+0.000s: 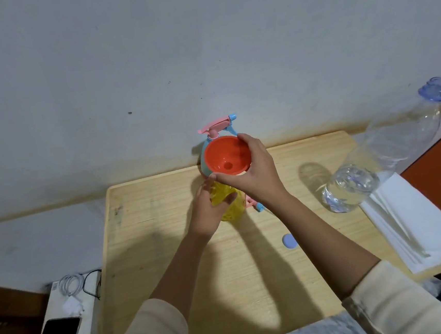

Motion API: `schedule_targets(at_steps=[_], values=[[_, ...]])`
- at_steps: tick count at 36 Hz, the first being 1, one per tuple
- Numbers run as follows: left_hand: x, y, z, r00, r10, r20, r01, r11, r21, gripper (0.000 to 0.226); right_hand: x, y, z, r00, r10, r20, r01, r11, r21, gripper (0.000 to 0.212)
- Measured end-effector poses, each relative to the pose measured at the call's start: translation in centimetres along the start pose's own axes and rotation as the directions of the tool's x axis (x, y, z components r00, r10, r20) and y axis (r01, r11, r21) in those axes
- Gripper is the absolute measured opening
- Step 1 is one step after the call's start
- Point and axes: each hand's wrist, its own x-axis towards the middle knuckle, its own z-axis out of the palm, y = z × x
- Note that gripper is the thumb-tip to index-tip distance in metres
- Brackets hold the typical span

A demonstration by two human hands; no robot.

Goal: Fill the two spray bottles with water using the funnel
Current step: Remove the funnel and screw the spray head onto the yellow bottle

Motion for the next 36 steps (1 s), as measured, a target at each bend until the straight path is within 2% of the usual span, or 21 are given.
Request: schedule_targets(at_steps=[9,19,31,36], values=[[0.03,-0.32,-0.01,1.0,-0.015,0.006,0.015,0.999,-0.034,0.058,-0.1,-0.01,0.01,1.0,0.004,0.003,-0.004,1.0,0.013,0.094],[0.24,-0.78,-0.04,0.998,-0.059,0.01,0.06,0.997,-0.045,0.066,-0.24,-0.04,0.05,1.0,0.012,0.018,-0.012,1.0,0.003,0.094],[-0.11,-0.29,-0.15,0.999,-0.035,-0.013,0.034,0.995,-0.095,0.045,-0.45,0.11,0.1,0.999,0.035,0.04,-0.035,0.999,0.008,0.096],[-0.21,-0.09,-0.16,0.999,-0.025,-0.022,0.023,0.996,-0.091,0.043,-0.52,0.12,0.1,0.997,0.039,0.073,-0.04,0.999,0.011,0.095]])
